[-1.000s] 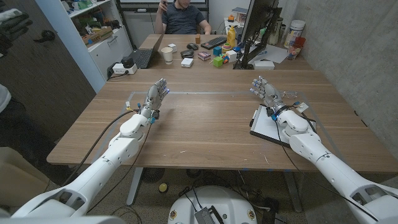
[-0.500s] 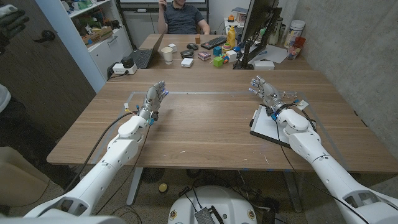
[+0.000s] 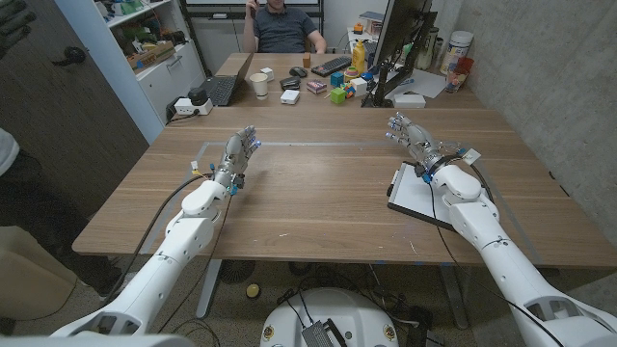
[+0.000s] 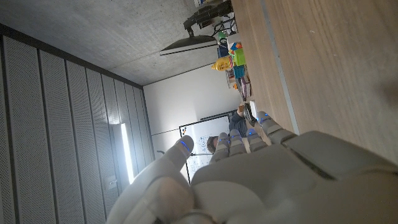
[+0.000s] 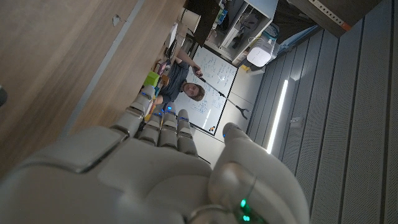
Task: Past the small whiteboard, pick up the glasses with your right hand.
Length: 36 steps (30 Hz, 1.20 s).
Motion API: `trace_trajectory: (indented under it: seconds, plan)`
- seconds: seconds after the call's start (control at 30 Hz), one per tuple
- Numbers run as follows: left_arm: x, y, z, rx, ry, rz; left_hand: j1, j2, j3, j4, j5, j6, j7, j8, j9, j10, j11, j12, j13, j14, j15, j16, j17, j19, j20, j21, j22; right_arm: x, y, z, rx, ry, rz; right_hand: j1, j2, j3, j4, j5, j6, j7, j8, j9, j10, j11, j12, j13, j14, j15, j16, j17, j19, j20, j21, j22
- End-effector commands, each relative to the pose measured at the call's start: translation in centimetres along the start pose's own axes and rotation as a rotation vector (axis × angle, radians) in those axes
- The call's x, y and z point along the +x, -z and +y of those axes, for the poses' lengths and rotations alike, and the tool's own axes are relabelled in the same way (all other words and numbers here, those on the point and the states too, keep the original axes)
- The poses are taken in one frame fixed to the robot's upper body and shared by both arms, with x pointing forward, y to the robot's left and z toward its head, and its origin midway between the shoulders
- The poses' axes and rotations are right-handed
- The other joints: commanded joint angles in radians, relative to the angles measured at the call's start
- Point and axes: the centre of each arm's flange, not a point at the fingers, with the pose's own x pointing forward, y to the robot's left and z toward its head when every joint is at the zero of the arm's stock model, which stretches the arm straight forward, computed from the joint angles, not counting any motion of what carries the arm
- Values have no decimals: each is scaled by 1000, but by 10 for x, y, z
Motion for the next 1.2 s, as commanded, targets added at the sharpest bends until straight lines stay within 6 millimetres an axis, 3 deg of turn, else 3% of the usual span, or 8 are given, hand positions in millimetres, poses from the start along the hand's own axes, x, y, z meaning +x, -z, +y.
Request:
trace_trajectory:
  seconds: [0.03, 1.2]
  plan:
    - [-4, 1, 0, -13, 1, -8, 2, 104, 10, 0, 2, -1, 8, 7, 3, -5, -3, 4, 4, -8, 1, 6, 2, -4, 7, 1, 4, 3, -26, -12, -141, 14, -23, 10, -11, 4, -17, -4, -3, -20, 1, 5, -8, -9, -2, 3, -5, 5, 5, 2, 0, 7, -2, 3]
    - [-25, 4, -7, -20, -22, -17, -7, 95, 9, -1, -1, 1, 7, 7, 3, -3, -1, 4, 4, -7, 2, 7, 3, -2, 11, -5, 4, 34, -80, -31, -456, 93, -72, 82, -9, 28, -81, -9, 8, -49, 11, 6, -8, -21, 4, 3, -7, -8, 7, 1, -5, 4, -2, 3]
